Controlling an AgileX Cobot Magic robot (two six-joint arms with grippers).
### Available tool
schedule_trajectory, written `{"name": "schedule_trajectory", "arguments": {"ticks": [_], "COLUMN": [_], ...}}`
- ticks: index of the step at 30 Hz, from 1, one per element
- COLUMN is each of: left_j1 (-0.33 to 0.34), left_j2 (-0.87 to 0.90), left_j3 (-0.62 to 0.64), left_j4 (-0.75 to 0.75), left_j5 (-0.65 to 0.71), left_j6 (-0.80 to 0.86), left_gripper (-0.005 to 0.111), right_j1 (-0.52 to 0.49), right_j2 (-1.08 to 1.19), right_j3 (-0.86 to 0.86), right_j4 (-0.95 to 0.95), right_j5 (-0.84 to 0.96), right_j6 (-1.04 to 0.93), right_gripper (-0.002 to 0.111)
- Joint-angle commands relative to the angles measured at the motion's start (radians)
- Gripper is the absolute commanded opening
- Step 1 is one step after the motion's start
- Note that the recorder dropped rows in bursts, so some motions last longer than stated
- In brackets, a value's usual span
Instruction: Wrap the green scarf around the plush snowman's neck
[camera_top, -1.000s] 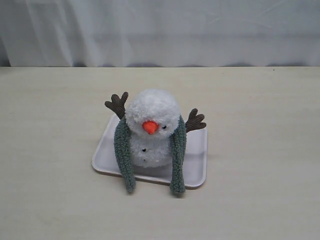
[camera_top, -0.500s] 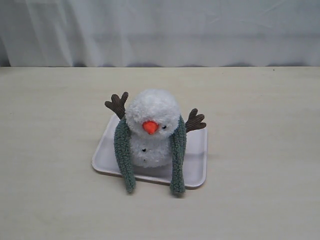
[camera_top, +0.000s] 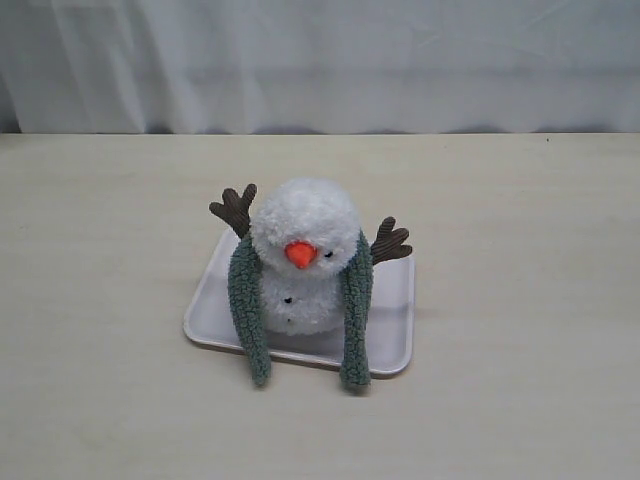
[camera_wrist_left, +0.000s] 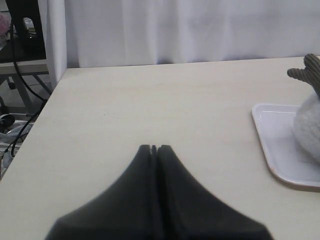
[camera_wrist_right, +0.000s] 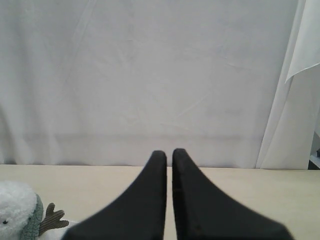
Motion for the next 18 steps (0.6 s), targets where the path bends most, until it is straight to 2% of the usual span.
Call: {"name": "schedule_trajectory", "arguments": {"ticks": [1,18], "left_j1": [0.005,0.005], "left_j2": [-0.002,-0.002], "left_j3": [0.004,0.004], "left_j4": [-0.007,-0.007], "left_j5": [-0.012,-0.012], "left_j6": [-0.003,-0.003], "left_gripper": [0.000,0.000], "right_j1": [-0.004,-0.005], "right_j2": [-0.002,-0.002], "right_j3": [-0.006,0.043], "right_j4": [0.001,0.005], "right_j5": [0.004,-0.032], "right_j6": [-0.008,-0.021], "right_gripper": [0.004,0.004]}}
